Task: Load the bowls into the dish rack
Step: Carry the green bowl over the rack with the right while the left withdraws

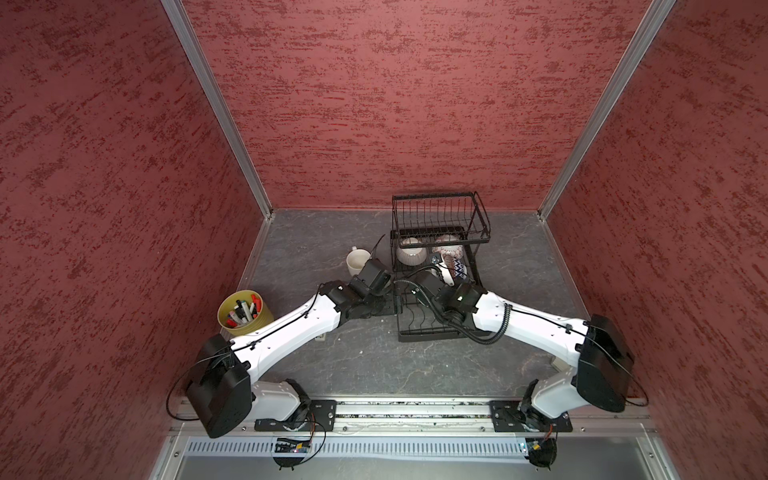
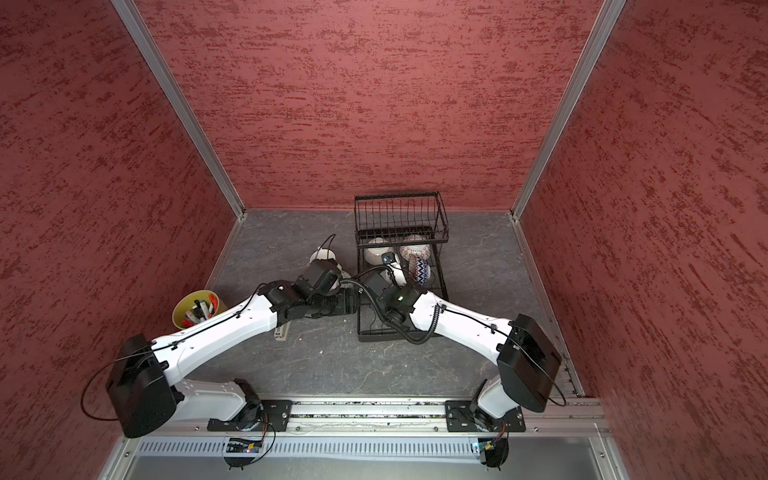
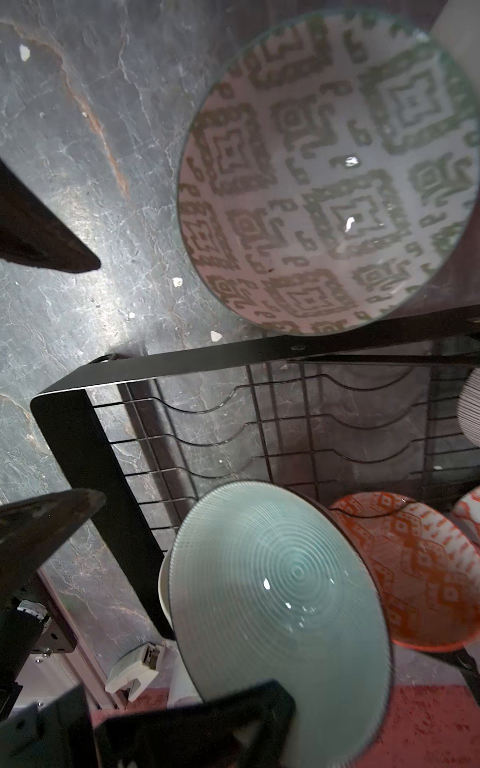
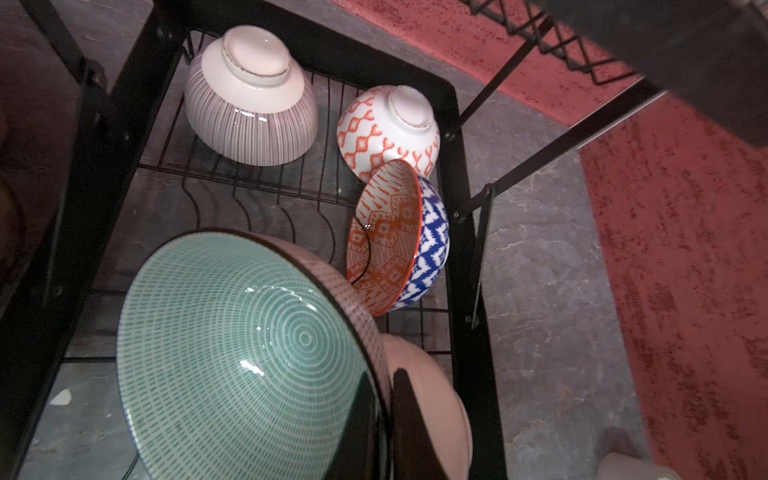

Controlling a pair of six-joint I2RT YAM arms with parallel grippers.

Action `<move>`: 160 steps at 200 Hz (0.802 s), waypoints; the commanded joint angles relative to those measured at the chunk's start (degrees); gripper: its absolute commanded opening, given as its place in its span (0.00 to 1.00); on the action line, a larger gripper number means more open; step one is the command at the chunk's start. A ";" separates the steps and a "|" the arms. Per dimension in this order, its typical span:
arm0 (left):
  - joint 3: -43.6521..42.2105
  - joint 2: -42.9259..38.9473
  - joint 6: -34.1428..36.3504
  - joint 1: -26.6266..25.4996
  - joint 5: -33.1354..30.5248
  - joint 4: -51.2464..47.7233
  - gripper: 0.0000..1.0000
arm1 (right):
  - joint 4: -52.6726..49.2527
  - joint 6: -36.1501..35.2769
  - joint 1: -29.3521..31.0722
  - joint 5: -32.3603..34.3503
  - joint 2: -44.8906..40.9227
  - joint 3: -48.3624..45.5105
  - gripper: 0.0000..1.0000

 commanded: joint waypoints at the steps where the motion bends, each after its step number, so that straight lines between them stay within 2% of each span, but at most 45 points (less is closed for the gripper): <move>1: -0.99 0.66 -1.44 -0.73 -0.88 2.06 0.82 | 3.42 -2.59 -0.41 7.41 2.13 2.57 0.00; 24: -1.74 -0.18 -1.58 -0.69 -1.35 2.27 0.82 | 4.75 -3.89 -0.37 9.60 4.07 2.42 0.00; 80: -3.70 -3.82 -1.49 2.03 -1.86 2.19 0.82 | 10.63 -8.61 -0.92 10.16 6.74 1.83 0.00; 160: -7.22 -13.05 -0.75 7.56 -2.96 0.09 0.84 | 15.80 -17.44 -1.87 17.56 12.51 3.67 0.00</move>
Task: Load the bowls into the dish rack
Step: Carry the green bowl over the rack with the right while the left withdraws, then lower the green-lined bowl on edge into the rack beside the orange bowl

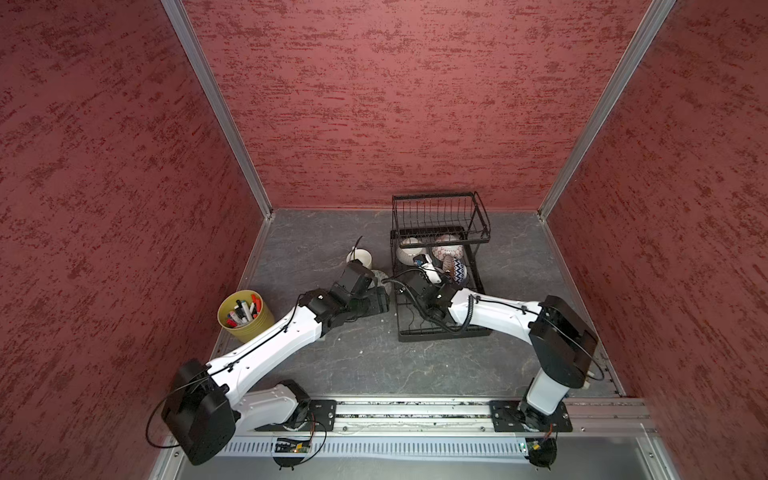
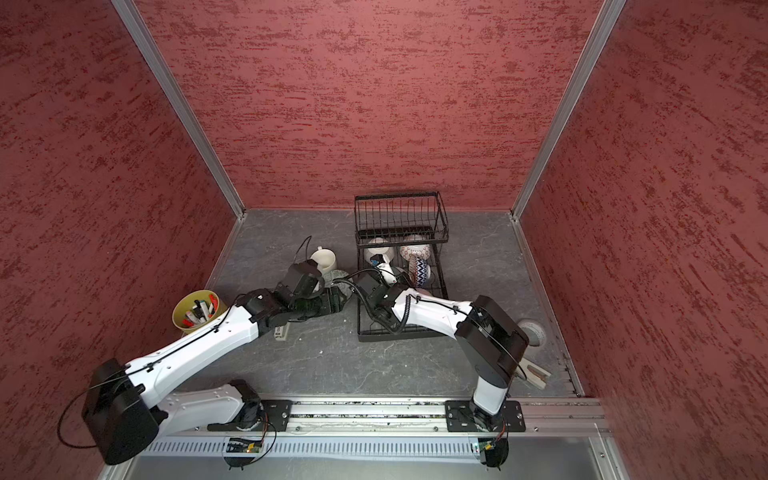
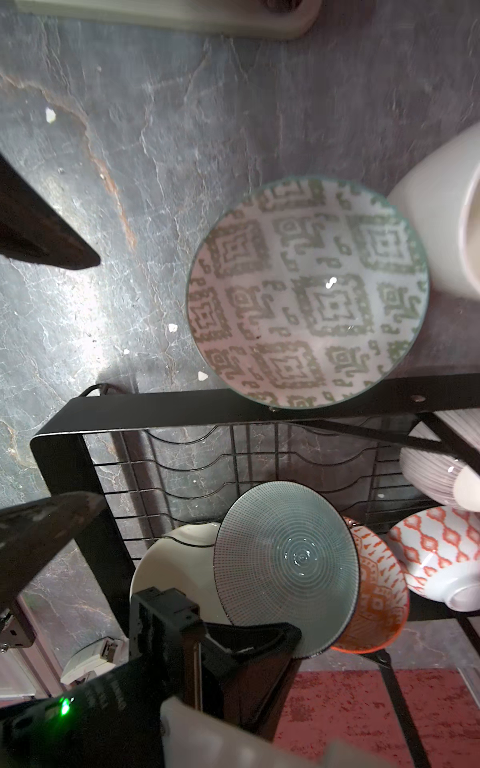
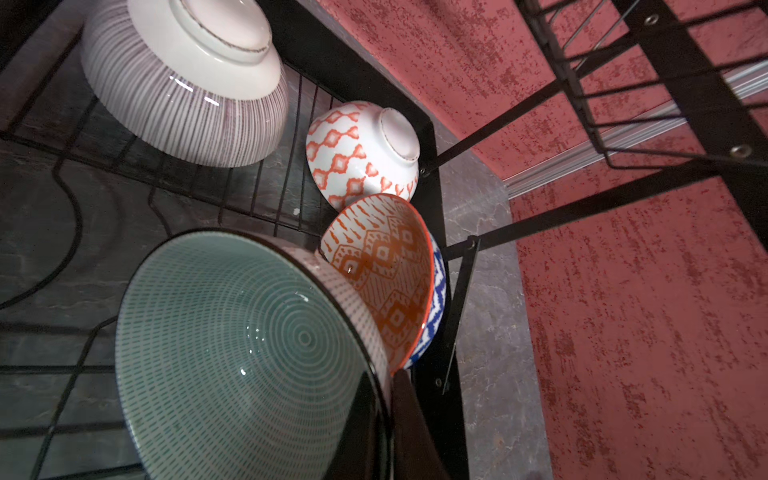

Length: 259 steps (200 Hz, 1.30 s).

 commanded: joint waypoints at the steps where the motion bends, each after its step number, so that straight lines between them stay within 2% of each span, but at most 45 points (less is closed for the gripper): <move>1: -0.71 -2.53 0.56 1.59 -1.12 -1.08 0.84 | 4.65 -3.17 -0.29 6.73 0.58 3.27 0.00; 90: -0.95 -5.00 1.91 4.26 -1.03 -2.46 0.85 | 13.02 -13.72 -0.47 13.86 4.70 4.19 0.00; 136: -0.91 -4.84 1.96 4.45 -0.72 -2.37 0.85 | 16.14 -16.04 -0.75 15.23 5.33 3.46 0.00; 203: -1.20 -5.26 2.13 4.63 -0.67 -2.44 0.85 | 26.18 -24.90 -1.71 16.69 5.62 0.98 0.00; 259: -1.56 -5.57 1.95 4.67 -0.75 -2.42 0.85 | 29.58 -27.32 -2.31 17.15 6.75 -0.04 0.00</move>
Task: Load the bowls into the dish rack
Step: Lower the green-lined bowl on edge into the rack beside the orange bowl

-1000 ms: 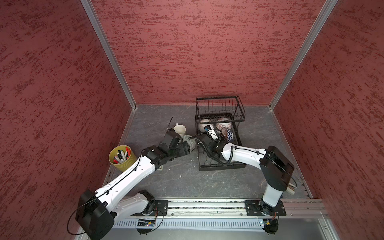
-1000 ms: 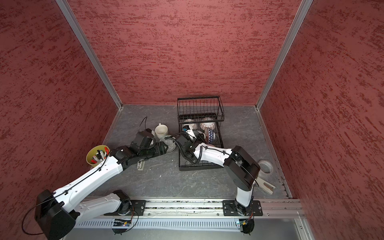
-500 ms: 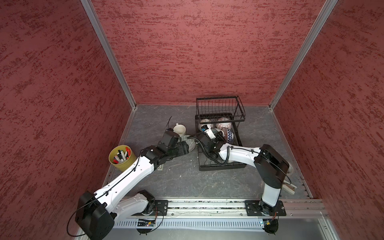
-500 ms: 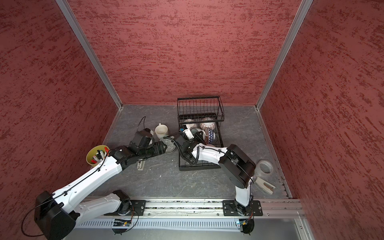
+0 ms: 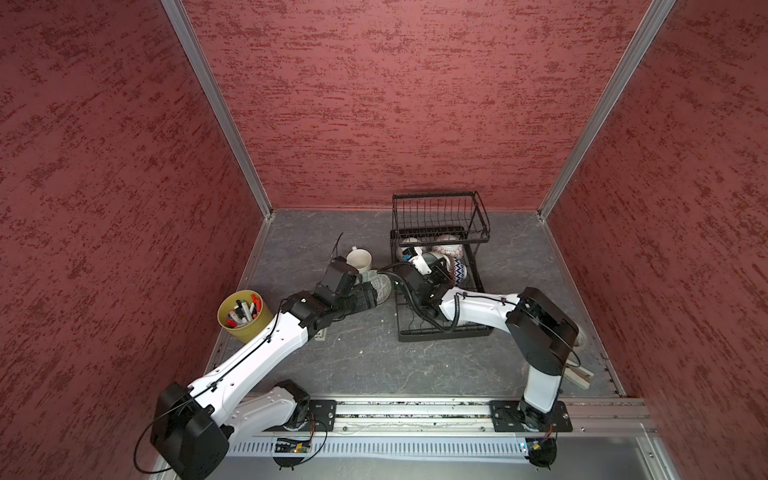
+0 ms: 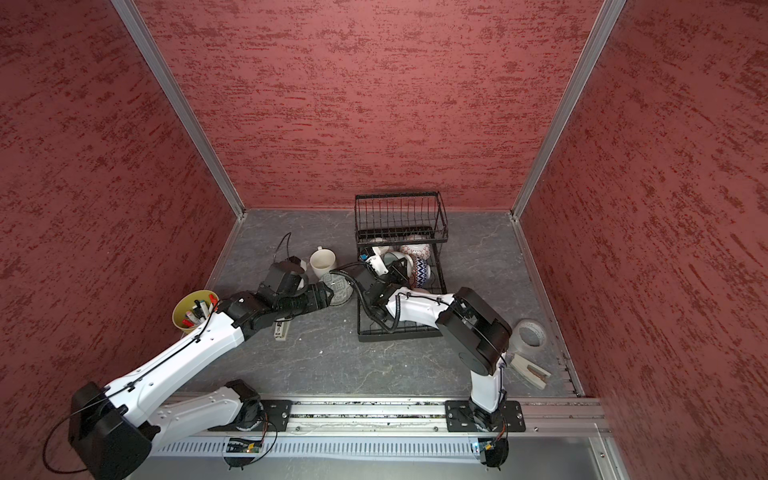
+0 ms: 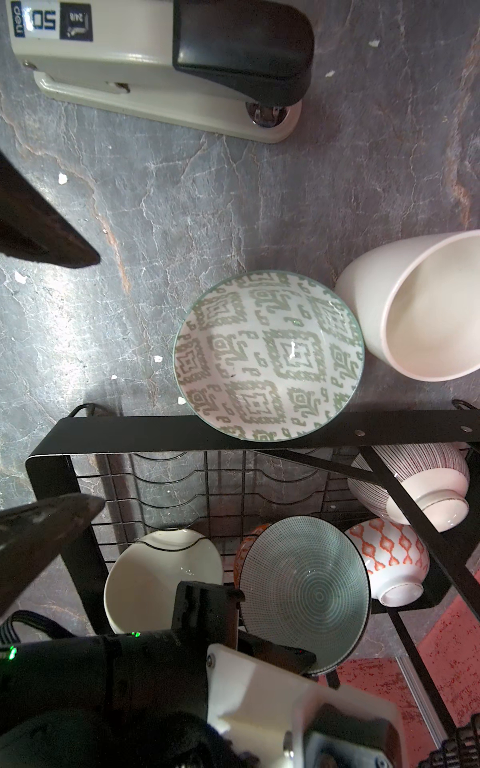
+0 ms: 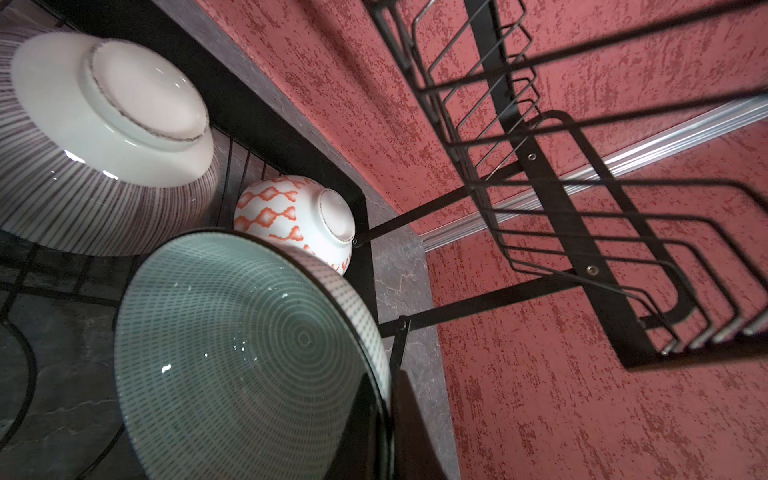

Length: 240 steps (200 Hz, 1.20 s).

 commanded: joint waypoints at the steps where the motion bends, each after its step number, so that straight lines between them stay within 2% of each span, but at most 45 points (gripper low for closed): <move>1: -0.98 -1.11 0.64 0.28 -0.01 -0.47 0.85 | 5.56 -2.00 -0.41 3.88 0.66 -0.12 0.00; 126: -1.47 -1.48 0.33 0.34 0.08 -0.43 0.85 | 7.44 -1.30 -1.38 3.53 4.39 -0.94 0.00; 194: -1.44 -1.48 0.29 0.35 0.20 -0.54 0.85 | 10.40 -3.47 -2.12 3.64 4.35 -1.74 0.00; 240: -1.50 -1.29 0.29 0.42 0.18 -0.51 0.85 | 8.42 -2.86 -2.17 3.10 6.89 -0.01 0.00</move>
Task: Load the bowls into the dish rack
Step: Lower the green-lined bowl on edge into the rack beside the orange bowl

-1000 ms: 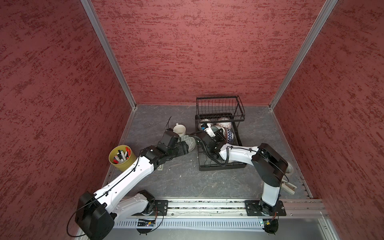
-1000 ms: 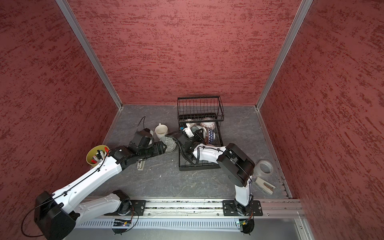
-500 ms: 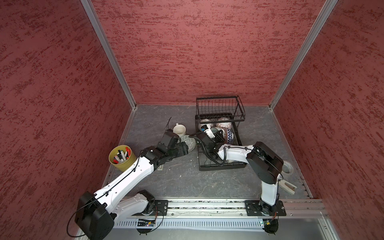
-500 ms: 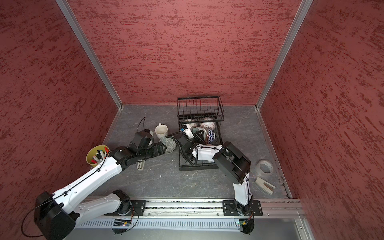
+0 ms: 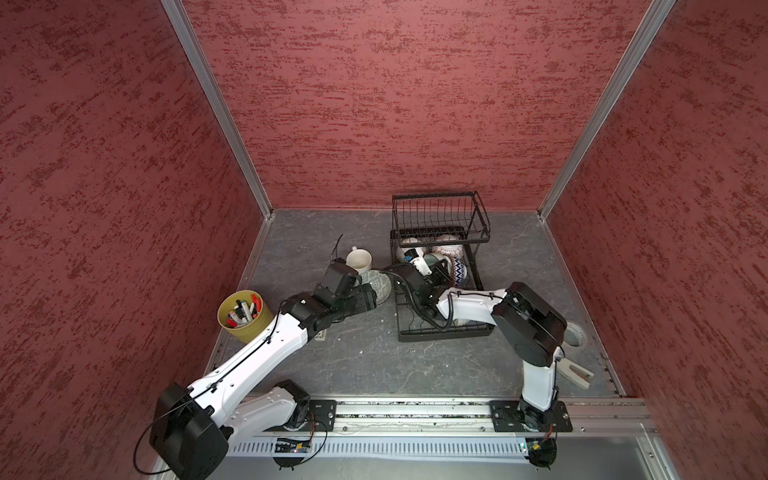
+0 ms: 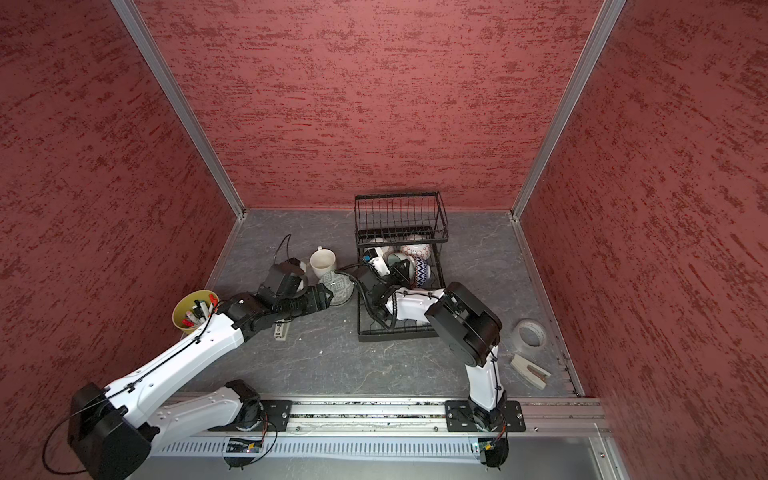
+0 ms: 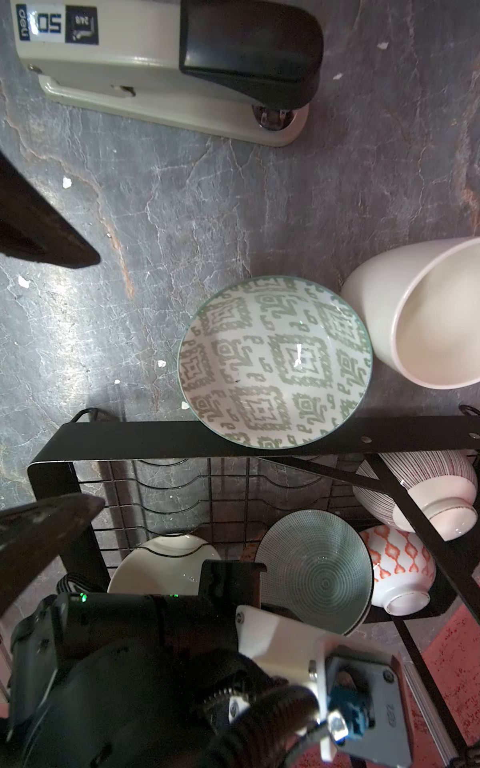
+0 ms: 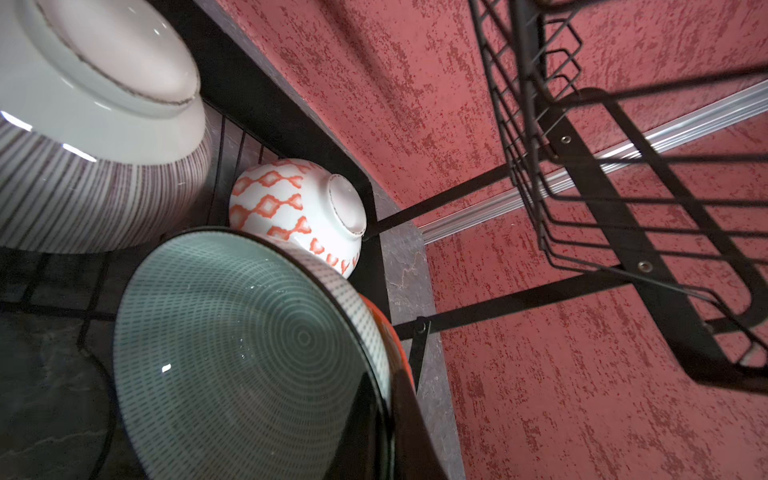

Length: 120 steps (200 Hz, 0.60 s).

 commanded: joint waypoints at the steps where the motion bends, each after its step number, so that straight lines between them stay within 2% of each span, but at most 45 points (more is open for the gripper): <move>1: -0.63 -0.93 0.31 0.38 0.17 -0.47 0.85 | 1.01 0.04 -0.20 2.33 1.74 1.55 0.00; 38: -0.63 -0.76 0.40 0.41 0.06 -0.41 0.85 | -7.96 8.02 -0.23 -0.75 1.69 4.05 0.00; 91: -0.35 0.11 0.55 0.52 0.38 0.27 0.85 | -23.93 22.94 -0.13 -7.81 1.45 9.08 0.01; 120: -0.31 0.38 0.57 0.48 0.59 0.39 0.85 | -28.45 27.42 -0.06 -9.15 1.94 10.49 0.03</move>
